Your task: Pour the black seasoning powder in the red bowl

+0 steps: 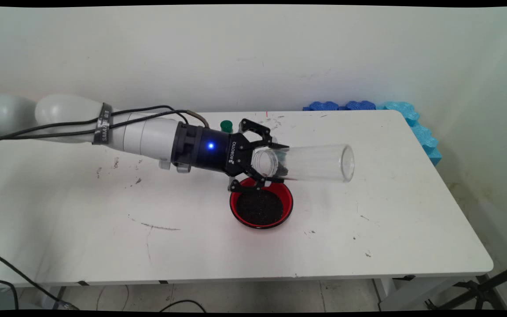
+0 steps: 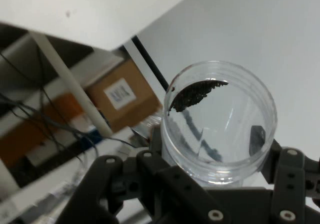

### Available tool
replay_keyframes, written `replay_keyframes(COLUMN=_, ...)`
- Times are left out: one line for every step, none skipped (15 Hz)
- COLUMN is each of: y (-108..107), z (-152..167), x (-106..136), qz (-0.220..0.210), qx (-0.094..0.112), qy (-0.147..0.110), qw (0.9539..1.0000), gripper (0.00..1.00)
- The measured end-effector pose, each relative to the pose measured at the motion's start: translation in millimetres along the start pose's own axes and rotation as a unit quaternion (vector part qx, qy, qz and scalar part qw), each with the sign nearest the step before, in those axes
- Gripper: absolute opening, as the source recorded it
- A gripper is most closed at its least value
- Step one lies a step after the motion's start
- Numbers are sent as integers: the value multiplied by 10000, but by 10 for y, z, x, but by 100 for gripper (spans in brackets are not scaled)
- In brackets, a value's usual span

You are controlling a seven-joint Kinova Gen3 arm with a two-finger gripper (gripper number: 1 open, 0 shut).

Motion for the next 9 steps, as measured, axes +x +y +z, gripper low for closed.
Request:
replay_keyframes(y=14, z=-6, x=1, qz=162, qx=66, qy=54, qw=9998, gripper=0)
replay_keyframes(y=37, z=-9, x=-2, qz=362, qx=137, qy=119, qw=9992, gripper=0)
replay_keyframes(y=63, z=-14, x=-9, qz=575, qx=211, qy=187, qw=9979, gripper=0)
replay_keyframes(y=87, z=-18, x=-20, qz=753, qx=266, qy=245, qw=9965, gripper=0)
replay_keyframes(y=117, z=-24, x=-34, qz=957, qx=327, qy=311, qw=9944, gripper=0)
replay_keyframes(y=145, z=-29, x=-44, qz=1147, qx=392, qy=364, qw=9920, gripper=0)
replay_keyframes(y=180, z=-35, x=-66, qz=1379, qx=459, qy=419, qw=9885, gripper=0)
replay_keyframes(y=219, z=-41, x=-92, qz=1609, qx=522, qy=473, qw=9845, gripper=0)
replay_keyframes(y=253, z=-48, x=-118, qz=1812, qx=572, qy=519, qw=9804, gripper=0)
